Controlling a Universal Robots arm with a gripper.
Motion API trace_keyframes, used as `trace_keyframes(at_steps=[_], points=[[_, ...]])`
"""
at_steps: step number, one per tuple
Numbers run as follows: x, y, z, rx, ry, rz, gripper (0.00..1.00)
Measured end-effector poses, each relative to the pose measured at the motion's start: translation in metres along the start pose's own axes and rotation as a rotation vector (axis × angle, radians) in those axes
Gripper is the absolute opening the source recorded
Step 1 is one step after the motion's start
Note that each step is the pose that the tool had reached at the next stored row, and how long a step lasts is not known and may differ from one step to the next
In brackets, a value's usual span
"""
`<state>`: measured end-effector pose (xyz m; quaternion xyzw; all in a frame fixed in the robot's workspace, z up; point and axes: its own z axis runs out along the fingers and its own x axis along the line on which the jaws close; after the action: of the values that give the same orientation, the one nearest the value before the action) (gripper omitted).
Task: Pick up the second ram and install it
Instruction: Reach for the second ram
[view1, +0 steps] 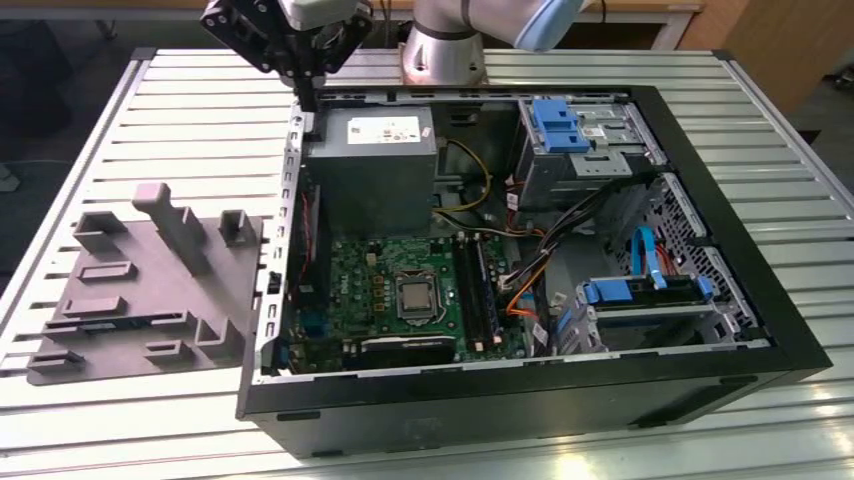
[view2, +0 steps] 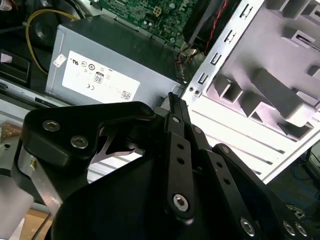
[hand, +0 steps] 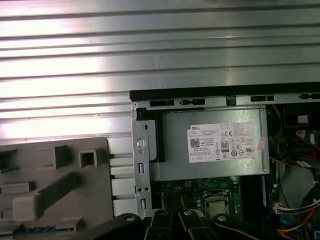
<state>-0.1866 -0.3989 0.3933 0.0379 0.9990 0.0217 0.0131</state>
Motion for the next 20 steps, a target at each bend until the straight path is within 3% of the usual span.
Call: trace_keyframes(at_steps=[20], points=[[0.0354,-0.0027,-0.0009,0.0,-0.0001,0.0,0.11]])
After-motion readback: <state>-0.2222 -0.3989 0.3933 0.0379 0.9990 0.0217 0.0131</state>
